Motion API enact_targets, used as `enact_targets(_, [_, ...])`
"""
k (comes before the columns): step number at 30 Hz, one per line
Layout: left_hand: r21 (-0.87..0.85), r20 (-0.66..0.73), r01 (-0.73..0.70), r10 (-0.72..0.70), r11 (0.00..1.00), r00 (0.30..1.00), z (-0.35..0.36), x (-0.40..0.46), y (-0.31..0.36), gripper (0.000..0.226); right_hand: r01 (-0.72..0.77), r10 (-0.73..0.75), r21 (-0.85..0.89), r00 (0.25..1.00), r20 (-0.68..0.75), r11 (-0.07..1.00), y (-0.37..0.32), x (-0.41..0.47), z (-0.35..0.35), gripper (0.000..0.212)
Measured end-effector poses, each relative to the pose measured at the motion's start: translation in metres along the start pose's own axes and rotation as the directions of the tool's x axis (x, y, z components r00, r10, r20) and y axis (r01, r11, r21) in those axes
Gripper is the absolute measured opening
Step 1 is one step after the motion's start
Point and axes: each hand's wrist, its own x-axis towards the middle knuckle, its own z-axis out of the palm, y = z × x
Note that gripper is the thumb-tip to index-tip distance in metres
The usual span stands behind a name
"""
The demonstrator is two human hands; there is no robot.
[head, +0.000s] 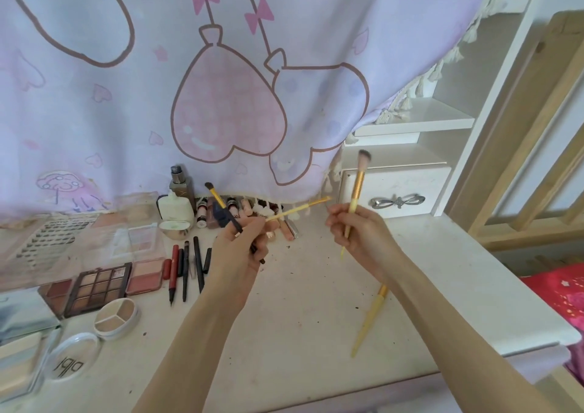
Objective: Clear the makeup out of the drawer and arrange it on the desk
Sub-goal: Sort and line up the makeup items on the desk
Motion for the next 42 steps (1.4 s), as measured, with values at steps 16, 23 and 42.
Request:
enact_targets(16, [0.622,0.265,0.038,-0.256,0.782,0.930,0.001,-0.021,-0.019,0.022,-0.073,0.039,-0.528,0.996,-0.075,0.846,-0.002,-0.025,0.014,0.026])
enact_targets(23, [0.557,0.163,0.154,-0.289,0.816,0.943,0.001,-0.018,-0.034,0.024,-0.387,0.027,-0.899,0.920,-0.390,0.206,-0.005,-0.051,-0.050,0.039])
enact_targets(42, [0.449,0.178,0.180,-0.285,0.875,0.942,0.013,-0.025,-0.033,0.019,-0.062,0.053,-0.249,0.998,-0.043,0.967,0.009,-0.035,-0.003,0.016])
